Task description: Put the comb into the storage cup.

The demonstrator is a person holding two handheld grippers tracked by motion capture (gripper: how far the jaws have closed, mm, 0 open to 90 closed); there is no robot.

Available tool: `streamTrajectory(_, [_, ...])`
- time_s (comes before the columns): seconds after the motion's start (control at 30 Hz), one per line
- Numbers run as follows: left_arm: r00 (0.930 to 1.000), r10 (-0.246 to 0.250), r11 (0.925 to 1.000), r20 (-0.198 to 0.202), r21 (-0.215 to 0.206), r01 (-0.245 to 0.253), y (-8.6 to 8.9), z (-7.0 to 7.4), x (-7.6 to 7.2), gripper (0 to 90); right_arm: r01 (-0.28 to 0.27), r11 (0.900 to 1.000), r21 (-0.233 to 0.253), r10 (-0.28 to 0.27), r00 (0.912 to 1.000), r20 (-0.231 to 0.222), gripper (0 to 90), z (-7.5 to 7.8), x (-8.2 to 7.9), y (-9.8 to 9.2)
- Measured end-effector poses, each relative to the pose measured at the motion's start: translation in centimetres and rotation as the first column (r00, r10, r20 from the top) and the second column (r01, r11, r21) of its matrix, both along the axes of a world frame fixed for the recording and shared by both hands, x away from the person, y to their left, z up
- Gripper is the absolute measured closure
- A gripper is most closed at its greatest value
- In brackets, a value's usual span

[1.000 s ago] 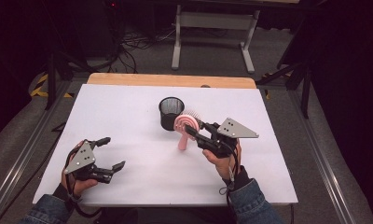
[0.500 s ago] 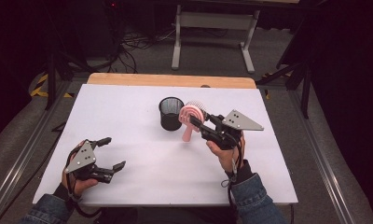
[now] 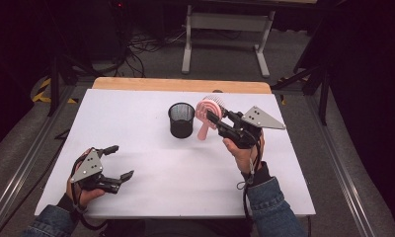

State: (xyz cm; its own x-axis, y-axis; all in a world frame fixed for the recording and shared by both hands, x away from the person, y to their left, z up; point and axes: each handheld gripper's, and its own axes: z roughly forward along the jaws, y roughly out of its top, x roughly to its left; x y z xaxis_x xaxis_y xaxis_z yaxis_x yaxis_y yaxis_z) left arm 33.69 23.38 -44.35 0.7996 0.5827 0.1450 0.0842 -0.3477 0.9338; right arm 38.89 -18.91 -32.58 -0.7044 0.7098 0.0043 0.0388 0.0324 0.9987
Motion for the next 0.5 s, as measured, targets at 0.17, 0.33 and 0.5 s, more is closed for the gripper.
streamTrajectory(0.17, [1.0, -0.004, 1.0, -0.004, 0.002, 0.004, -0.1, -0.1, 0.0, 7.3, 0.01, 1.0, -0.001, -0.01, 0.9999, 0.008, 64.5, 0.5, 0.3, 0.1])
streamTrajectory(0.33, [1.0, -0.002, 1.0, -0.002, 0.002, 0.002, 0.0, -0.1, 0.0, 7.1, 0.009, 1.0, -0.004, -0.009, 0.9997, 0.022, 64.5, 0.9, 0.5, 0.6])
streamTrajectory(0.5, [1.0, -0.004, 1.0, -0.004, 0.003, 0.004, -0.1, -0.1, 0.1, 7.1, 0.015, 1.0, -0.013, -0.015, 0.9995, 0.029, 64.6, 1.2, 0.8, 0.8])
